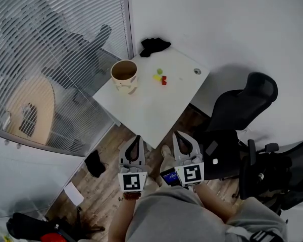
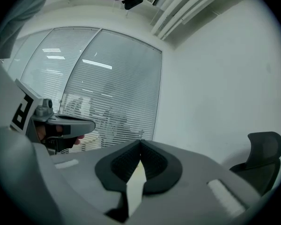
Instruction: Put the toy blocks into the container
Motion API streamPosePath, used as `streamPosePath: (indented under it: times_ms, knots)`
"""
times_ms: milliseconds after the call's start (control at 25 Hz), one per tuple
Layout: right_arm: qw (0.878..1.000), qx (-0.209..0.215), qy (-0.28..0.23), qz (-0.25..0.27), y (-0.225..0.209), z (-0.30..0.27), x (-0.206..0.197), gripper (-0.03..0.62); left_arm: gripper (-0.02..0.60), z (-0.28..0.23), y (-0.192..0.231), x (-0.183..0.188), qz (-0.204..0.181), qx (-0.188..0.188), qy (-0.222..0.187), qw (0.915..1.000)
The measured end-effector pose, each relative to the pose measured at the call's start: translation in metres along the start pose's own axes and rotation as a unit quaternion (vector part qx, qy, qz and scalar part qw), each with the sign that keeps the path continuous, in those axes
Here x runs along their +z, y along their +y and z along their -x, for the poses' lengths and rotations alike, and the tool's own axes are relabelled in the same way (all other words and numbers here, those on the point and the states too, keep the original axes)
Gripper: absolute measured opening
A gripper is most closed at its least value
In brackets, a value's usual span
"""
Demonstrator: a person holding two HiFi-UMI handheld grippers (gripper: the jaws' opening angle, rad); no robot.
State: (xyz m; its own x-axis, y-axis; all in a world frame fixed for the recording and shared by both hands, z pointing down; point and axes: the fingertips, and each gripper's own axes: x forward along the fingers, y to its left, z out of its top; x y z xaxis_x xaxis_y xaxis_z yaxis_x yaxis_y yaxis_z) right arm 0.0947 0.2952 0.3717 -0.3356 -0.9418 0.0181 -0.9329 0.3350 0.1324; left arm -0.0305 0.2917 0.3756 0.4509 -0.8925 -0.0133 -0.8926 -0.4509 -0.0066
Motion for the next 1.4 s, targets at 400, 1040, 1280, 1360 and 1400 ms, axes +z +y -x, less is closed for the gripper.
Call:
streamPosePath:
  times_ms: [400,1040,1280,1360,1400]
  knots:
    - [1.0,0.018,0.009,-0.004,-0.013,-0.05,-0.005,0.011,0.008,-0.029,0.033,-0.014,0.006,0.028,0.021,0.9994]
    - [0.999,0.029,0.03,-0.011,-0.06,-0.127,-0.024,0.011,0.008,-0.104,0.056,-0.034,0.0,0.032,0.05,0.9982]
    - [0.999,0.031,0.029,-0.026,-0.083,-0.152,-0.03,0.011,0.008,-0.134,0.059,-0.043,-0.009,0.033,0.064,0.9974]
    - [0.999,0.034,0.029,-0.027,-0.092,-0.16,-0.03,0.011,0.008,-0.145,0.057,-0.041,-0.01,0.035,0.063,0.9973]
    - [0.999,0.036,0.029,-0.028,-0.097,-0.164,-0.03,0.011,0.008,-0.151,0.057,-0.039,-0.01,0.036,0.062,0.9974]
